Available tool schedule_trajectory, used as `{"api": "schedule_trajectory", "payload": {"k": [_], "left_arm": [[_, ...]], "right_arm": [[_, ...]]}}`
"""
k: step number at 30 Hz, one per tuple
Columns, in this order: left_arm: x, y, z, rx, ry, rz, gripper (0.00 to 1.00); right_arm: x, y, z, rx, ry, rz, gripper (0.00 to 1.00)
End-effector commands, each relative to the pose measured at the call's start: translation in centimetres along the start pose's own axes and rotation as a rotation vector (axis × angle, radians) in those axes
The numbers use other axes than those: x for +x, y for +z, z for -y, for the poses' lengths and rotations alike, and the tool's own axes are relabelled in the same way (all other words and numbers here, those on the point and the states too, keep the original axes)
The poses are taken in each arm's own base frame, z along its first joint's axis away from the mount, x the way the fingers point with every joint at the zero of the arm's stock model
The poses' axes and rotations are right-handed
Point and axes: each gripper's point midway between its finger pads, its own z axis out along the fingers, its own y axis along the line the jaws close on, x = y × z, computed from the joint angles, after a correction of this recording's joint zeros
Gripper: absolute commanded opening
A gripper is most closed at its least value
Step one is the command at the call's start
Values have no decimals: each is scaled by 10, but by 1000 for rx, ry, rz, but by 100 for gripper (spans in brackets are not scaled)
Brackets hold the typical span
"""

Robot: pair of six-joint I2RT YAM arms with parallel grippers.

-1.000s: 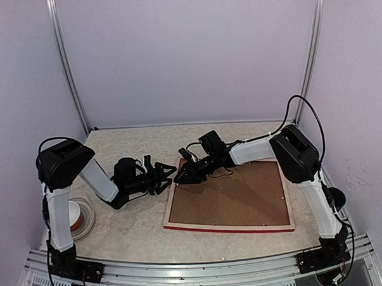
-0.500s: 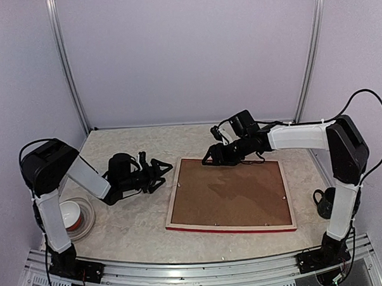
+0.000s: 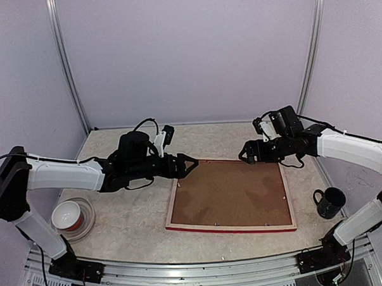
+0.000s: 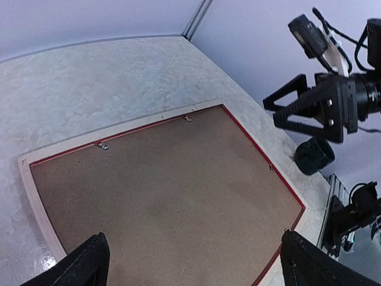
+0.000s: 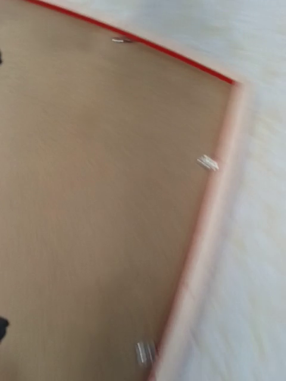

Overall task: Put the photo into the frame
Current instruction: Pick up the photo frame from the center of the board.

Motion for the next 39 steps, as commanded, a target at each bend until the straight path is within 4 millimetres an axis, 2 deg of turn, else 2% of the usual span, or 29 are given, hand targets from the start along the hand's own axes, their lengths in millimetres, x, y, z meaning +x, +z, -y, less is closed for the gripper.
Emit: {"api": "schedule_trajectory", "payload": {"k": [1, 4, 8, 12, 16, 22, 23, 30, 32, 39], "left_arm": [[25, 4, 33, 3, 430, -103, 99], [43, 16, 67, 25, 630, -176, 99], [77, 40, 97, 108, 748, -326, 99], [115, 56, 111, 143, 895, -423, 99], [138, 62, 124, 149, 1006, -491, 98], [167, 69, 124, 150, 1090, -581, 90], [176, 71, 121, 152, 1102, -617, 89], [207, 78, 113, 177, 1165, -736, 76], [213, 77, 113, 195, 1173, -765, 73], [228, 82, 106, 184, 1206, -833, 73]], "right_arm": [[-19, -47, 26, 83, 73, 112, 93], [-25, -68, 35, 106, 85, 151, 96], [-26, -82, 42, 118, 91, 173, 97], [-24, -87, 42, 107, 96, 184, 97], [-21, -89, 43, 104, 102, 188, 98], [-25, -93, 45, 105, 105, 200, 98], [-25, -93, 47, 109, 107, 200, 98], [-30, -103, 56, 141, 121, 214, 98], [-33, -107, 58, 143, 123, 224, 98], [-35, -115, 65, 147, 130, 238, 98]]}}
